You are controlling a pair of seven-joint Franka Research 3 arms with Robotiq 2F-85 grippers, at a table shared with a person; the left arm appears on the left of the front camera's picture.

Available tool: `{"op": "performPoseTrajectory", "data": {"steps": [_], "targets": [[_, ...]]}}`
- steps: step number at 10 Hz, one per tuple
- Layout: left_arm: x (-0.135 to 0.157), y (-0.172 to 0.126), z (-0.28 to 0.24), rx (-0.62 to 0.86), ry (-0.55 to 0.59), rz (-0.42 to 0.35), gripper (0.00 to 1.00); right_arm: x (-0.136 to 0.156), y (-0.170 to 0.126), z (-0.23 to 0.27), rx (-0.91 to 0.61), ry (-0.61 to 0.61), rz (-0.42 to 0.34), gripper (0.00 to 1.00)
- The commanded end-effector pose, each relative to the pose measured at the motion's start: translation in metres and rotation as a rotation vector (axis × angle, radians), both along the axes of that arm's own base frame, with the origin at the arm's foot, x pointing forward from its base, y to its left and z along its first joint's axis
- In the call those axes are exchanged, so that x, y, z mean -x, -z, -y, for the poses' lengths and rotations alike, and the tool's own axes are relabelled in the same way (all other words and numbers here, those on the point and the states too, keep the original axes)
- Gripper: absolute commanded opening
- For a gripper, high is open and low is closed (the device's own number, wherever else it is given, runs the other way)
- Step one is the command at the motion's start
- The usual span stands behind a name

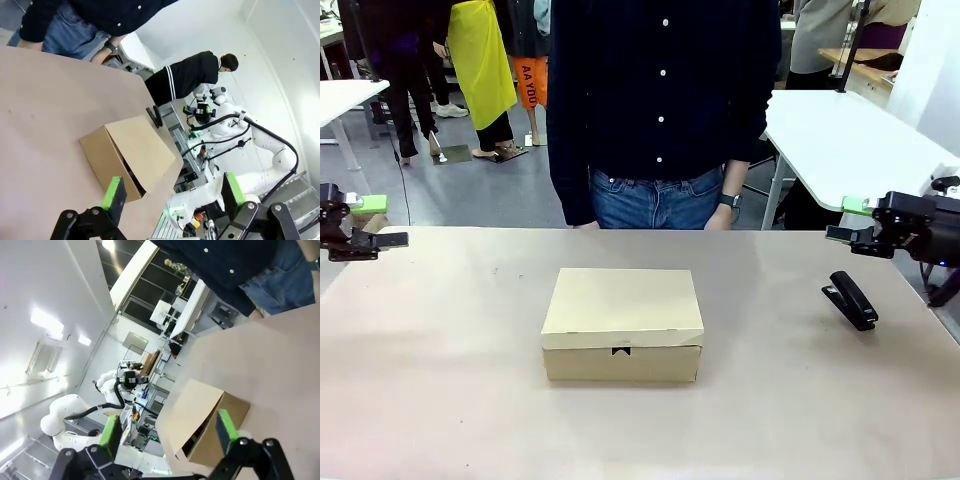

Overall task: Pack the items into the box.
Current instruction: Close the Mailer Box.

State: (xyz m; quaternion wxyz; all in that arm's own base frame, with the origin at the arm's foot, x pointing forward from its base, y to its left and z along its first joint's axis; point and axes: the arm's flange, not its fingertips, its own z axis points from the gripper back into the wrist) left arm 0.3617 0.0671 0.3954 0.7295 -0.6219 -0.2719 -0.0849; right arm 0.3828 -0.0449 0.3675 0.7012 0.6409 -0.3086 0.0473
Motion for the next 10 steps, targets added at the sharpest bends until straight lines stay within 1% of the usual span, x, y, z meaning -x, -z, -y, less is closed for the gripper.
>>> {"op": "performPoseTrajectory", "data": {"steps": [1, 10], "targets": [[0.0002, -0.0019, -0.0005, -0.012, -0.002, 0.021, 1.00, -0.0002, -0.0024, -0.0019, -0.009, -0.005, 0.009, 1.00], [0.0002, -0.0019, -0.0005, -0.012, -0.002, 0.021, 1.00, -0.0002, -0.0024, -0.0019, -0.009, -0.005, 0.009, 1.00]]}}
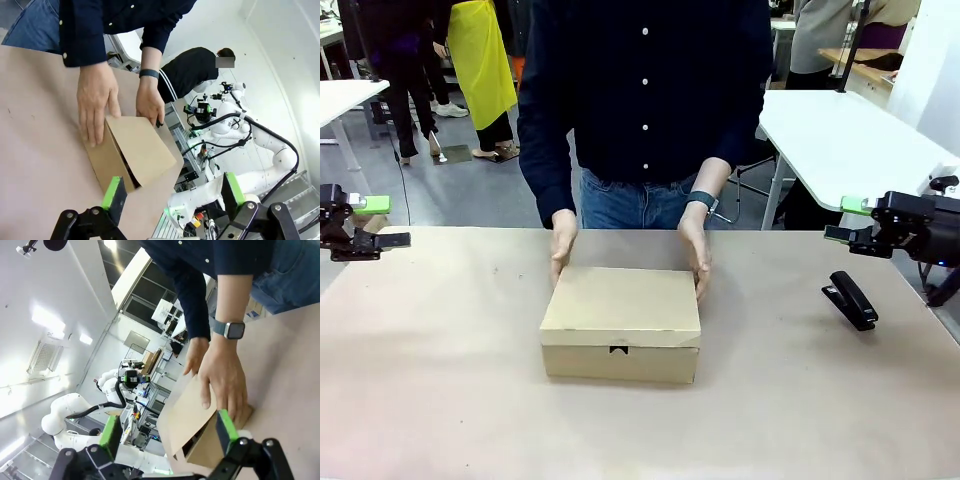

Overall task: Pack the items into the box.
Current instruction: Close the Mailer Box.

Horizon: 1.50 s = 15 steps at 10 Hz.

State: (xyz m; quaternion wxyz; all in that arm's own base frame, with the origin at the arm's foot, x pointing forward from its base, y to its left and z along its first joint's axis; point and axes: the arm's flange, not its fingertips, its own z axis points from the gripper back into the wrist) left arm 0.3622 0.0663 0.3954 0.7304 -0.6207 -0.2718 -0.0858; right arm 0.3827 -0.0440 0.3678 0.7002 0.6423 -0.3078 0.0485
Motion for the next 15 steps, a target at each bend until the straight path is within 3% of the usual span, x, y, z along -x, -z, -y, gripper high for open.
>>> {"op": "performPoseTrajectory", "data": {"steps": [1, 15], "targets": [[0.0007, -0.0020, -0.0014, -0.008, -0.003, 0.021, 1.00, -0.0002, -0.0022, -0.0010, -0.007, -0.002, 0.008, 1.00], [0.0007, -0.0020, -0.0014, -0.008, -0.003, 0.021, 1.00, -0.0002, -0.0022, -0.0010, -0.007, -0.002, 0.008, 1.00]]}}
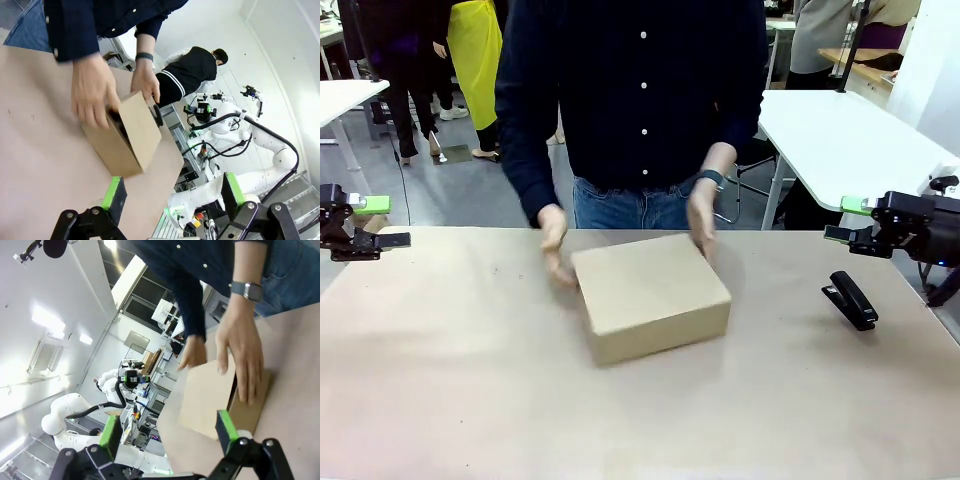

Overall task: Pack the items into the box.
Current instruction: Close the Mailer Box.

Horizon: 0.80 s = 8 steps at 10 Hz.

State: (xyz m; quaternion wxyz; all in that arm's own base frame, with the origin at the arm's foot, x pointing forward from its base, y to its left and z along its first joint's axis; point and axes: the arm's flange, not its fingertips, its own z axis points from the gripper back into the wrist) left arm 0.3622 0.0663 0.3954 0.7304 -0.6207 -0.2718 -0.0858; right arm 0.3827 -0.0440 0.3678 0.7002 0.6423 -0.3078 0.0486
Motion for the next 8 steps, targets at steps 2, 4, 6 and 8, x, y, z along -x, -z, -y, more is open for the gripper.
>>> {"op": "performPoseTrajectory", "data": {"steps": [2, 4, 6, 8], "targets": [[0.0007, -0.0020, -0.0014, -0.008, -0.003, 0.021, 1.00, -0.0002, -0.0022, -0.0010, -0.007, -0.002, 0.008, 1.00], [0.0007, -0.0020, -0.0014, -0.008, -0.003, 0.021, 1.00, -0.0002, -0.0022, -0.0010, -0.007, -0.002, 0.008, 1.00], [0.0007, -0.0020, -0.0014, -0.008, -0.003, 0.021, 1.00, -0.0002, -0.0022, -0.0010, -0.007, -0.002, 0.008, 1.00], [0.0007, -0.0020, -0.0014, -0.008, -0.003, 0.021, 1.00, -0.0002, -0.0022, -0.0010, -0.007, -0.002, 0.008, 1.00]]}}
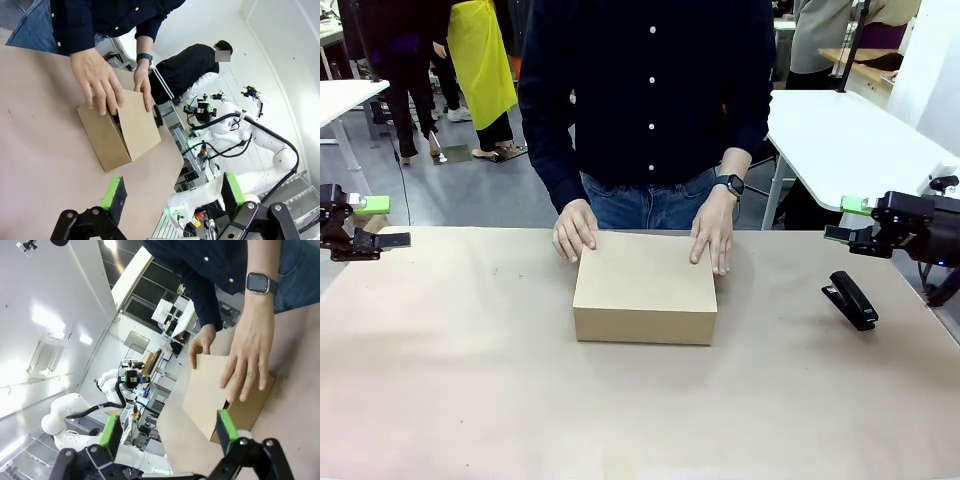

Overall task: Pack the items into the box.
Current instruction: Close the Mailer Box.

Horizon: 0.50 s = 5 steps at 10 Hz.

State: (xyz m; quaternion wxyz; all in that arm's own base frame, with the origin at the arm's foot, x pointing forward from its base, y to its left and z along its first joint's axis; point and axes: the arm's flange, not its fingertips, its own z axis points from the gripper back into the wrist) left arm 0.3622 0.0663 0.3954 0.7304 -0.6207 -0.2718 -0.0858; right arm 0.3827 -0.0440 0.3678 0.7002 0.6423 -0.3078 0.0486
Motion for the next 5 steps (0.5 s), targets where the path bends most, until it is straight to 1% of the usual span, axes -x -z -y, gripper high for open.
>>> {"op": "performPoseTrajectory", "data": {"steps": [1, 5], "targets": [[0.0007, -0.0020, -0.0014, -0.008, -0.003, 0.021, 1.00, -0.0002, -0.0022, -0.0010, -0.007, -0.002, 0.008, 1.00], [0.0007, -0.0020, -0.0014, -0.008, -0.003, 0.021, 1.00, -0.0002, -0.0022, -0.0010, -0.007, -0.002, 0.008, 1.00]]}}
